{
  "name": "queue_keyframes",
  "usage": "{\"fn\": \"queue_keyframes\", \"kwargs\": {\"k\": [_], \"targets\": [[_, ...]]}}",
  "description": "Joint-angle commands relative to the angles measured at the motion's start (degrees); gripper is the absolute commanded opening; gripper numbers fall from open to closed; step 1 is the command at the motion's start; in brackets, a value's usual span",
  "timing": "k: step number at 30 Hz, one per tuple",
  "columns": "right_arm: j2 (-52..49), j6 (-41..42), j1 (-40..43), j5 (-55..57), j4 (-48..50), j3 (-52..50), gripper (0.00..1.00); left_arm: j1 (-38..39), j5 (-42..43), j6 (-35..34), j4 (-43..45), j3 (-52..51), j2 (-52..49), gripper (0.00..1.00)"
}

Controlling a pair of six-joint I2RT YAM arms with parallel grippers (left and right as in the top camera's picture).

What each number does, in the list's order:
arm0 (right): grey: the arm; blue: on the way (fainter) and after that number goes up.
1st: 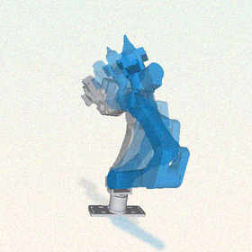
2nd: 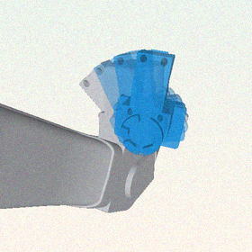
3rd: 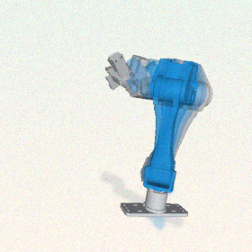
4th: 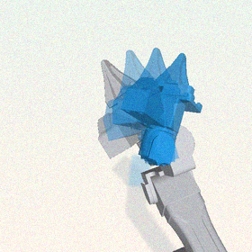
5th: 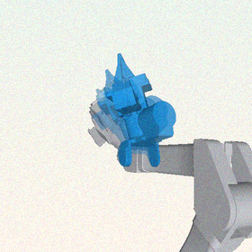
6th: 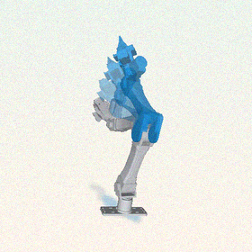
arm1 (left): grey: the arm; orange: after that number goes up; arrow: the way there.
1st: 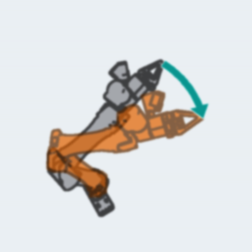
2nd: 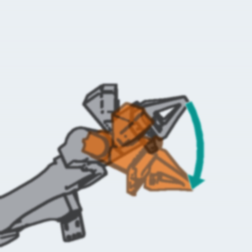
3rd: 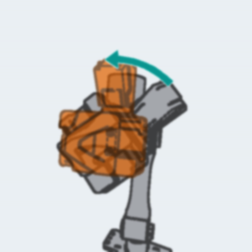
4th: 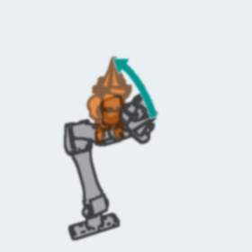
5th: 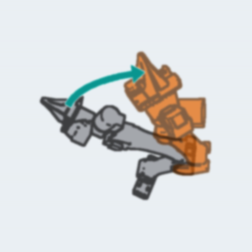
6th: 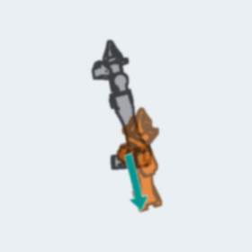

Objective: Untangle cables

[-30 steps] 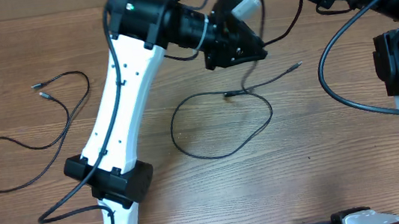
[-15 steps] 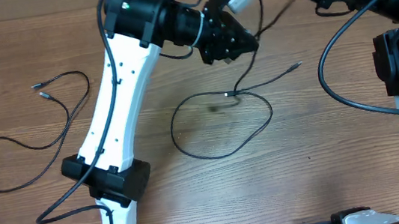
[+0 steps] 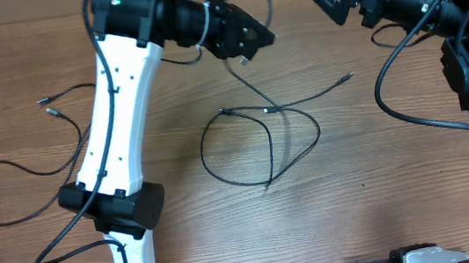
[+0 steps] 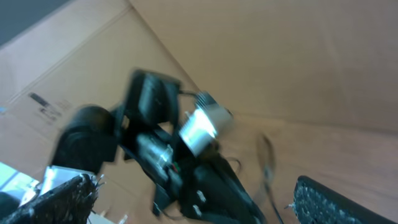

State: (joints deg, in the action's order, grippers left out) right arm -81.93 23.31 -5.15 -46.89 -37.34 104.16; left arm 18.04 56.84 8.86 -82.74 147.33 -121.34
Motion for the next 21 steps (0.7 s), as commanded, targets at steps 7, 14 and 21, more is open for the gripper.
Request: {"fn": "queue_keyframes", "kwargs": {"k": [7,14,21], "targets": [[-0.17,-12.48,1.57,12.59,-16.15,0.42,1.0,-5.62,14.34,-6.62,-3.06,0.22,-0.46,0.04],[-2.89,-25.11,1.36,12.52,-27.63,-1.64,1.0,-7.3,33.75,-28.15,7.41,0.57,-0.46,0.04],[-8.13,-36.61,-1.46,5.73,-32.81,-2.82,1.0,-6.97,33.51,-69.22,28.09,3.56,0.63,0.04]]}}
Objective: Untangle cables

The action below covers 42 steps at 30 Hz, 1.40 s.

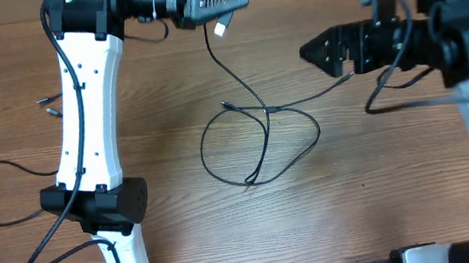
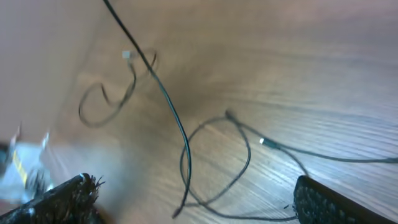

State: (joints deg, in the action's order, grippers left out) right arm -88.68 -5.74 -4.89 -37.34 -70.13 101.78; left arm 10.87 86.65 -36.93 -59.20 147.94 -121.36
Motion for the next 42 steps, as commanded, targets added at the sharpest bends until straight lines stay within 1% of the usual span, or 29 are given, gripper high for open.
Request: {"fn": "queue_keyframes", "kwargs": {"k": [1,2,3,5,7,9,10,11,13,17,19,20,21,22,23,25,28,30,34,37,42], "targets": [[-1.97,-8.31,-2.6,-4.02,0.44,-0.61,1.0,0.26,3.04,-28.92,10.08,3.45,0.9,0.04],[-2.49,-8.31,-3.3,-3.89,1.01,-0.66,1.0,0.33,2.4,-33.27,15.26,3.93,1.14,0.04],[-2.97,-8.28,-4.15,-3.91,1.84,-0.7,1.0,0.5,1.44,-39.34,22.69,4.61,1.33,0.04],[-3.8,-8.28,-5.73,-3.91,3.67,-0.96,1.0,0.79,0.17,-49.03,36.13,5.64,1.51,0.04],[-4.85,-8.28,-7.56,-3.91,5.7,-1.2,1.0,0.81,-0.98,-61.72,55.76,6.34,1.51,0.04],[-5.84,-8.26,-9.53,-3.91,8.22,-1.46,1.0,0.61,-2.08,-72.67,71.38,6.34,1.51,0.04],[-6.34,-8.24,-10.47,-3.91,9.77,-1.62,1.0,0.33,-2.82,-75.78,76.67,6.34,1.49,0.04],[-6.67,-8.15,-11.63,-4.33,11.72,-1.73,1.0,-0.04,-3.32,-77.13,80.81,6.34,1.49,0.04],[-7.37,-7.98,-13.75,-6.23,15.52,-1.77,1.0,-0.46,-3.65,-76.52,84.0,6.34,1.49,0.04],[-8.48,-6.67,-17.94,-7.87,22.25,-1.77,1.0,-0.46,-3.26,-71.1,84.15,6.34,1.49,0.04],[-9.03,-6.08,-19.82,-7.76,25.42,-1.77,0.99,-0.46,-4.33,-68.08,84.13,6.34,1.49,0.04],[-9.22,-6.05,-20.57,-7.76,26.84,-1.77,0.89,-0.46,-4.94,-66.77,84.08,6.34,1.49,0.04],[-9.46,-6.05,-21.31,-7.76,28.48,-1.77,0.59,-0.46,-5.9,-65.75,83.89,6.34,1.49,0.04],[-9.6,-6.05,-21.81,-7.74,29.59,-1.77,0.25,-0.46,-6.64,-64.74,83.54,6.34,1.49,0.04],[-9.77,-6.03,-22.18,-7.72,30.49,-1.77,0.04,-0.48,-7.5,-63.78,83.43,6.34,1.49,0.04],[-9.94,-4.79,-22.43,-7.02,31.17,-1.77,0.04,-0.98,-8.79,-63.06,83.38,6.34,1.49,0.04],[-10.03,-1.46,-22.25,-3.04,30.77,-1.77,0.04,-3.63,-9.33,-61.29,82.29,6.34,1.49,0.04],[-10.03,-1.14,-21.64,-1.86,29.2,-1.77,0.04,-6.88,-9.09,-58.82,80.41,6.34,1.49,0.04],[-10.03,-1.11,-19.76,-1.68,25.51,-1.77,0.04,-14.91,-6.69,-53.57,73.77,6.32,1.49,0.04],[-9.97,0.02,-17.68,-1.55,24.76,-1.75,0.04,-20.0,-2.84,-46.73,66.73,6.29,1.49,0.04],[-9.75,12.17,-13.03,-1.31,31.89,-1.73,0.04,-22.34,2.25,-32.79,56.78,6.29,1.49,0.04]]}}
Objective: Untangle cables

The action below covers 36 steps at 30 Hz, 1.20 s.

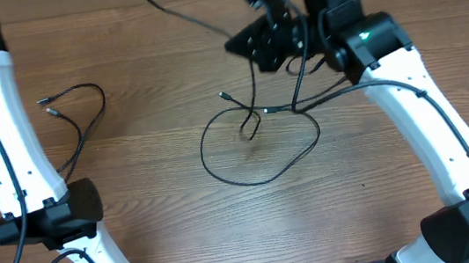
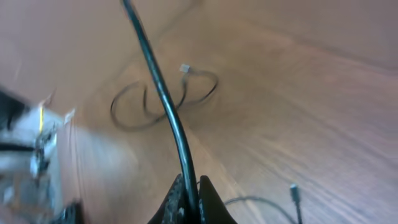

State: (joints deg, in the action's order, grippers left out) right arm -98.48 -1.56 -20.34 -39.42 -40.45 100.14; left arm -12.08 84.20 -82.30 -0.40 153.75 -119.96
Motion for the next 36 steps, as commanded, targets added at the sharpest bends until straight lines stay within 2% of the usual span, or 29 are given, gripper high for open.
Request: {"fn": "queue_keyframes", "kwargs": {"k": [1,5,8,11,15,21,24,25,27,28,29,30,36], "targets": [[0.13,10.23,3.3,0.72,3.72,-0.02,0.04,0.63,5.01,15.54,-3.5,0.48,0.09,0.04],[1.57,13.88,6.43,-3.39,9.27,0.07,0.04,0.66,1.95,29.31,-13.94,0.17,0.07,0.04],[3.17,15.96,8.13,-4.57,11.98,0.11,0.04,1.2,-7.17,42.97,-29.22,0.15,0.09,0.04],[4.74,16.79,9.01,-5.05,13.38,0.24,0.04,3.23,-23.26,54.03,-44.85,0.17,0.09,0.04],[6.08,16.33,10.05,-3.39,13.35,1.03,0.04,9.03,-45.83,65.44,-56.74,0.17,0.09,0.05],[6.91,14.34,14.45,0.85,12.92,1.62,0.04,20.81,-81.81,74.88,-68.74,0.13,-0.07,0.06],[7.19,14.95,18.84,0.79,12.41,2.36,0.04,26.29,-92.85,76.81,-71.25,0.11,-0.63,0.09],[7.39,15.08,20.35,0.81,12.07,2.58,0.04,27.78,-94.55,76.81,-71.67,0.07,-0.7,0.13],[7.98,15.06,23.67,0.81,11.08,3.26,0.04,29.97,-95.08,76.76,-71.67,-0.5,-0.79,0.36],[8.46,15.04,25.75,0.83,10.51,3.69,0.04,30.77,-94.75,76.74,-71.6,-0.63,-0.79,0.54],[8.85,15.04,27.63,0.83,10.32,4.07,0.04,31.52,-93.57,76.72,-71.63,-0.7,-0.79,0.79],[9.33,15.06,29.68,0.85,10.29,4.42,0.04,31.95,-91.67,76.74,-71.71,-0.7,-0.79,1.0],[12.46,14.34,47.01,8.83,10.34,5.81,0.04,32.83,-79.28,76.76,-73.79,-0.7,-0.79,1.0]]}}
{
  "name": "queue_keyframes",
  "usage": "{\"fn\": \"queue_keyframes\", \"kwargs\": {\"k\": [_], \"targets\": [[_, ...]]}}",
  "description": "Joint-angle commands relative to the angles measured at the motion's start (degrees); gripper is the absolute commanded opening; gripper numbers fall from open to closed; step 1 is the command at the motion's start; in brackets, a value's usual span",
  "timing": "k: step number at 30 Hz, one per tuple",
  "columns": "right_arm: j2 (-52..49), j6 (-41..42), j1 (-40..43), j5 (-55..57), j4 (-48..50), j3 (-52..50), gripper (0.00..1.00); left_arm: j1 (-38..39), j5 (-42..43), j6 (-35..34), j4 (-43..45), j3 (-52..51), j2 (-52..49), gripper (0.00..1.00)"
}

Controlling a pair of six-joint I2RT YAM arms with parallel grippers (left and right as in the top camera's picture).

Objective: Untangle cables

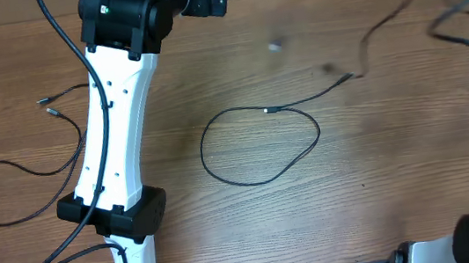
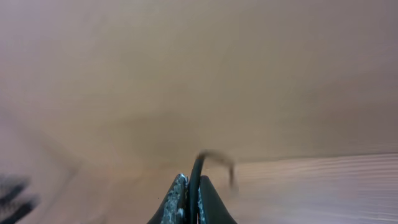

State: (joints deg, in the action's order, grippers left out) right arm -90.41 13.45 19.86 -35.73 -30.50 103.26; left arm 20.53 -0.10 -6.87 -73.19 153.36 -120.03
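One black cable lies as a single open loop at the table's centre, its tail running to a plug at the right. A second black cable hangs blurred from the far right corner, where my right arm is. In the right wrist view my right gripper is shut on this cable, which curls just above the jaws. A blurred white plug shows above the table. My left gripper is at the back left of centre; its jaws cannot be made out.
A third thin black cable sprawls over the left side of the wooden table, partly under my left arm. The arm bases stand at the front edge.
My right gripper, still shut on the cable, has gone from over the table's centre to the far right corner. That cable is out of the loop. My left arm has come back from the far left.
First my left gripper held a cable up from the tangle at the back, the right one open. Then the left held it higher by its white plug. Later the right was shut on it above the tangle. Now one plain loop lies alone.
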Motion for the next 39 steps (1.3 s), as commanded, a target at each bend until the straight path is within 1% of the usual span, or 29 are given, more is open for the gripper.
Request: {"fn": "queue_keyframes", "kwargs": {"k": [1,4,8,11,13,18,24,31,36,37,38,39], "targets": [[4.66,-1.14,10.14,5.46,0.42,2.69,0.04,0.22,5.73,1.36,-1.84,-0.31,-0.72,1.0],[4.83,-1.51,20.74,5.46,0.39,2.75,0.04,0.24,6.19,1.36,-4.39,-0.31,-0.72,1.0],[4.63,-1.51,31.32,5.53,0.07,2.73,0.04,0.5,8.81,1.4,-5.99,-0.31,-0.72,1.0],[4.24,-1.55,36.52,6.05,0.5,2.73,0.04,0.66,12.46,1.38,-6.01,-0.31,-0.72,1.0],[3.61,-3.1,39.21,6.36,0.66,2.73,0.04,0.66,15.32,1.36,-5.86,-0.31,-0.72,1.0],[0.09,-4.87,41.97,11.96,0.28,2.73,0.04,0.68,20.22,1.36,-6.14,-0.31,-0.72,1.0],[-6.21,-4.96,42.01,24.3,-2.21,2.73,0.04,0.72,24.39,1.38,-8.48,-0.31,-0.72,1.0],[-14.53,-4.26,42.6,26.03,-5.53,2.73,0.04,2.32,24.39,1.86,-11.37,-0.31,-0.72,1.0],[-18.71,-4.63,42.58,29.53,-8.92,2.73,0.04,4.37,24.33,4.04,-13.22,-0.31,-0.72,1.0],[-19.17,-4.61,42.58,29.92,-9.6,2.73,0.11,4.74,24.33,4.17,-13.62,-0.31,-0.72,1.0],[-19.71,-4.55,42.58,29.83,-10.21,2.73,0.75,5.09,24.33,4.17,-13.88,-0.31,-0.72,1.0],[-19.96,-4.55,42.58,29.62,-10.62,2.73,1.0,5.33,24.33,4.17,-14.1,-0.31,-0.72,1.0]]}}
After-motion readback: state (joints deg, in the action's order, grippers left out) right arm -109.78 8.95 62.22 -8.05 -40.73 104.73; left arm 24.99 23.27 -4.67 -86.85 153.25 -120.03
